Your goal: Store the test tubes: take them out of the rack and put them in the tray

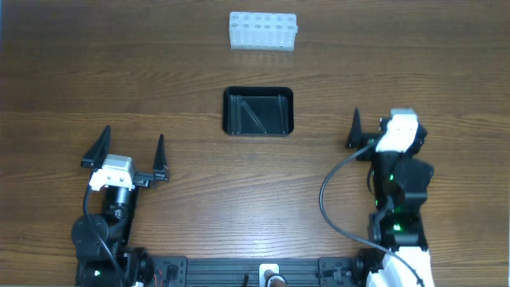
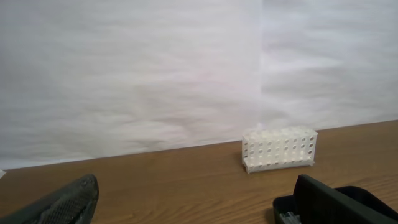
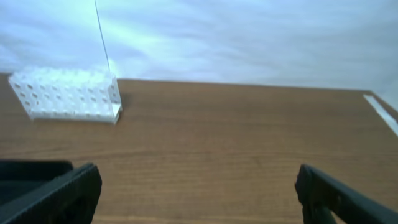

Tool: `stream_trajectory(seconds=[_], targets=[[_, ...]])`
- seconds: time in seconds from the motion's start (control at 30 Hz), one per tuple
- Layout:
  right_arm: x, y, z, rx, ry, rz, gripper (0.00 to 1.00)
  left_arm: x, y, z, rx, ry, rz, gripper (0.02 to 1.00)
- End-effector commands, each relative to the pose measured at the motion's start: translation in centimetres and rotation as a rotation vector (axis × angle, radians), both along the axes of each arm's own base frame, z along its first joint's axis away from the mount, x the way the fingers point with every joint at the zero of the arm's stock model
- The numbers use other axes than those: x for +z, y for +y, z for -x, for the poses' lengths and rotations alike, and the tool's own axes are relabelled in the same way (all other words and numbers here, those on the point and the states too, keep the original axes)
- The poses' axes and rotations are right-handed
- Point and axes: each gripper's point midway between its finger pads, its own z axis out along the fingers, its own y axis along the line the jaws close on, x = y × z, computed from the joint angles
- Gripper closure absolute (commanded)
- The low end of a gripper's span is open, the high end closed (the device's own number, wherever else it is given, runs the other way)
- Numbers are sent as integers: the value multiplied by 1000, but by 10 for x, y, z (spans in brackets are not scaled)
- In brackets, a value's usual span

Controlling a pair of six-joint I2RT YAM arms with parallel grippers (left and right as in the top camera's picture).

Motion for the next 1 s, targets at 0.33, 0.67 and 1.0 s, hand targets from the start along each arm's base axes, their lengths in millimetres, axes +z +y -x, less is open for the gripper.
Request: stream_trajectory(seconds=[0.33,0.67,1.0], targets=[[-18,-4,37,-24,-116,1,9,0,0,1,0,-7,-11,18],[-20,-11,57,-54,-145,4,9,0,0,1,0,-7,-11,18],[-24,-15,64,-70,-133,5,7,0,0,1,0,-7,-11,18]])
